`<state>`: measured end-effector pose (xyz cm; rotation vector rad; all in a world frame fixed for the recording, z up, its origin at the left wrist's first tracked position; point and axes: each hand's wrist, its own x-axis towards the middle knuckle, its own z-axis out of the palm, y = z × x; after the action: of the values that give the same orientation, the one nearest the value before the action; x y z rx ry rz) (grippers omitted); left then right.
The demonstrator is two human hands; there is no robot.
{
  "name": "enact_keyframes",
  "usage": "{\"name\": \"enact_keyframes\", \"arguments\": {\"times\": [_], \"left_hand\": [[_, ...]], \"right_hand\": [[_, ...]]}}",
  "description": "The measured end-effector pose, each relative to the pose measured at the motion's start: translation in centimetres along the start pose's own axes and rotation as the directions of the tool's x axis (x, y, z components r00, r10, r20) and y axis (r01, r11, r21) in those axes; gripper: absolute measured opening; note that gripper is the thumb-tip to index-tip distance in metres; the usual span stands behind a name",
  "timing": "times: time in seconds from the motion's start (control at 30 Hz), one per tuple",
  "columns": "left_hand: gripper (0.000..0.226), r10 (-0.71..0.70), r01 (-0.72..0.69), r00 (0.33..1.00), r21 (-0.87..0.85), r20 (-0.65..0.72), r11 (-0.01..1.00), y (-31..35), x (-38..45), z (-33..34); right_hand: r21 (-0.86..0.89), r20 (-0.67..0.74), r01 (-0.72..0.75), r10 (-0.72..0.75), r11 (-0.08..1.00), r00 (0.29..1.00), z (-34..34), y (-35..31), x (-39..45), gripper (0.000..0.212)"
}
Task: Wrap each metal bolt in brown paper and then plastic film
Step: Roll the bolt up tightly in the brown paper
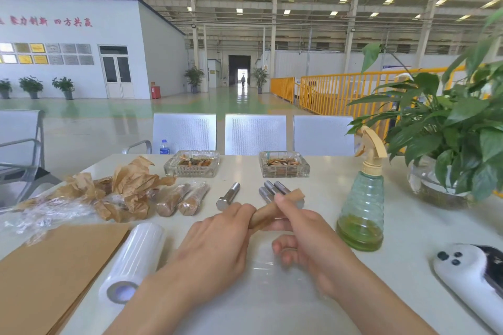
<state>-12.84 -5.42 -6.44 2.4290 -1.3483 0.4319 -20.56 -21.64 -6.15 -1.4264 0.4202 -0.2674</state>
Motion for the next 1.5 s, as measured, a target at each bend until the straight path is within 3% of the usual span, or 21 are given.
{"name": "enact_keyframes", "arguments": {"times": [0.13,0.3,0.33,0.4,0.5,0.6,0.7,0.8,0.87,0.93,1.2,1.37,1.5], "left_hand": [[0.009,0.028,-0.029,0.999,0.061,0.018,0.998,0.7,-0.3,0.6],[0.020,0.036,-0.035,0.999,0.060,-0.009,0.998,1.2,-0.3,1.1],[0.023,0.035,-0.034,0.999,0.057,-0.016,0.998,1.4,-0.4,1.1],[0.023,0.035,-0.034,0.999,0.051,-0.022,0.998,1.8,-0.4,1.2],[0.020,0.051,-0.050,0.998,0.028,-0.028,0.998,1.9,-0.6,0.9],[0.014,0.086,-0.090,0.995,-0.070,-0.057,0.993,1.6,-0.8,0.4],[0.011,0.118,-0.129,0.991,-0.213,-0.067,0.968,1.3,-0.9,0.3],[0.011,0.127,-0.147,0.987,-0.249,-0.094,0.957,1.0,-0.8,0.4],[0.014,0.122,-0.143,0.988,-0.247,-0.099,0.958,0.7,-0.9,0.4],[0.018,0.114,-0.132,0.989,-0.234,-0.088,0.963,0.6,-0.9,0.4],[0.027,0.140,-0.147,0.986,-0.079,-0.094,0.986,0.6,-1.0,0.4],[0.053,0.138,-0.137,0.984,0.022,-0.108,0.990,0.6,-0.8,0.2],[0.040,0.150,-0.142,0.984,0.082,-0.100,0.986,0.9,-0.8,-0.1]], "right_hand": [[0.167,-0.070,0.001,0.011,0.986,0.997,0.0,0.0,0.6,0.033],[0.273,-0.110,0.139,-0.112,0.952,0.988,0.6,0.3,0.3,0.019],[0.207,-0.140,0.188,-0.161,0.960,0.977,0.7,0.3,0.2,0.019],[-0.094,-0.213,0.305,-0.319,0.948,0.924,0.6,0.6,0.2,0.022],[-0.485,-0.185,0.416,-0.555,0.770,0.811,-0.2,1.0,0.2,0.026],[-0.645,-0.070,0.455,-0.640,0.615,0.765,-0.9,0.6,0.2,0.024],[-0.540,-0.018,0.503,-0.607,0.675,0.795,-0.8,0.5,0.1,0.018],[-0.388,0.051,0.545,-0.573,0.743,0.818,-0.4,0.3,-0.1,0.036],[-0.139,0.104,0.463,-0.452,0.876,0.886,-0.3,-0.1,0.0,0.055],[0.059,0.148,0.340,-0.345,0.939,0.927,-0.3,-0.5,0.1,0.065],[0.003,0.134,0.293,-0.291,0.956,0.947,-1.0,-0.4,0.0,0.039],[-0.014,0.136,0.290,-0.286,0.957,0.949,-1.0,-0.3,-0.2,0.028],[-0.149,0.079,0.267,-0.258,0.952,0.963,-1.0,-0.1,-0.2,0.031]]}}
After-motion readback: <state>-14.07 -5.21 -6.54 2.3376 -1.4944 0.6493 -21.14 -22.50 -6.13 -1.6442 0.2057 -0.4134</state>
